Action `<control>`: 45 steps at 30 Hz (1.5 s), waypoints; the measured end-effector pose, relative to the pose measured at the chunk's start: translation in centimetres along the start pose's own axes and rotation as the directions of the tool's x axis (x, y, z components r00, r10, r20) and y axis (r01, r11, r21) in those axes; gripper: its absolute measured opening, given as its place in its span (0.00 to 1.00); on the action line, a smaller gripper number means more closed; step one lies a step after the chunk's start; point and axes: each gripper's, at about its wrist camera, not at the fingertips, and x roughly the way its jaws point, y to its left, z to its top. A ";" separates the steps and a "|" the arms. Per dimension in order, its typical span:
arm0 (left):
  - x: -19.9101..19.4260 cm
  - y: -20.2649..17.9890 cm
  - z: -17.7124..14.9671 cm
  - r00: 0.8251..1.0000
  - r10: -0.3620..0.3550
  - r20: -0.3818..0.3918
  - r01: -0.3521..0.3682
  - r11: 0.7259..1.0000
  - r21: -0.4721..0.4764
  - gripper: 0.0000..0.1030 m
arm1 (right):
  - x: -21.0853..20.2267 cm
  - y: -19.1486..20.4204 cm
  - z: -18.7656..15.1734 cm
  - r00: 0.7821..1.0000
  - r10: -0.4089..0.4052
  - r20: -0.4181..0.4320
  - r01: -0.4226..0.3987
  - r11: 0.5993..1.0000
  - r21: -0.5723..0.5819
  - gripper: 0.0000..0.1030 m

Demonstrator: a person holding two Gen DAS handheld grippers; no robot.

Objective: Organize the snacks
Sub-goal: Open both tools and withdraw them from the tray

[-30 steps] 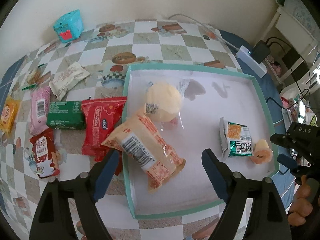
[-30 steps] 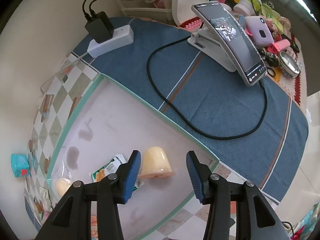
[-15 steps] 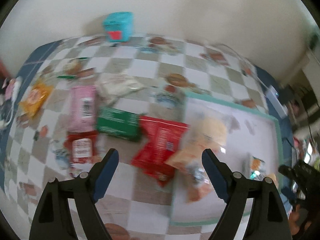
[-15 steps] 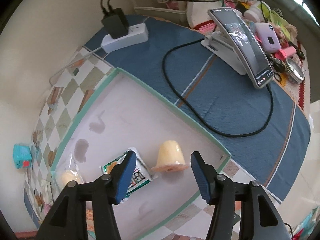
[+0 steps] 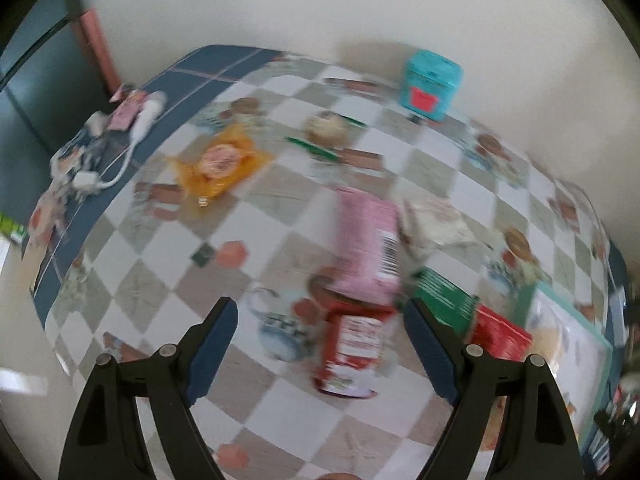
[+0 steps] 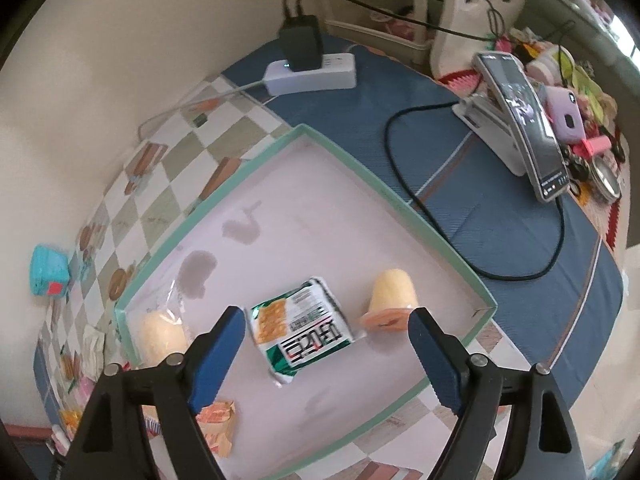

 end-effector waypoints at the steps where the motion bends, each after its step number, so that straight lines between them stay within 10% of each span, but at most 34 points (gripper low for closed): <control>1: 0.0 0.5 0.1 1.000 0.003 0.000 -0.003 1.000 -0.014 0.83 | -0.1 0.4 -0.2 1.000 0.001 0.003 -0.001 1.000 -0.013 0.84; 45: 2.5 15.6 3.2 1.000 0.011 -0.025 -0.019 0.951 -0.309 0.83 | -1.3 17.8 -12.2 0.974 0.220 -0.056 -0.218 0.832 -0.510 0.84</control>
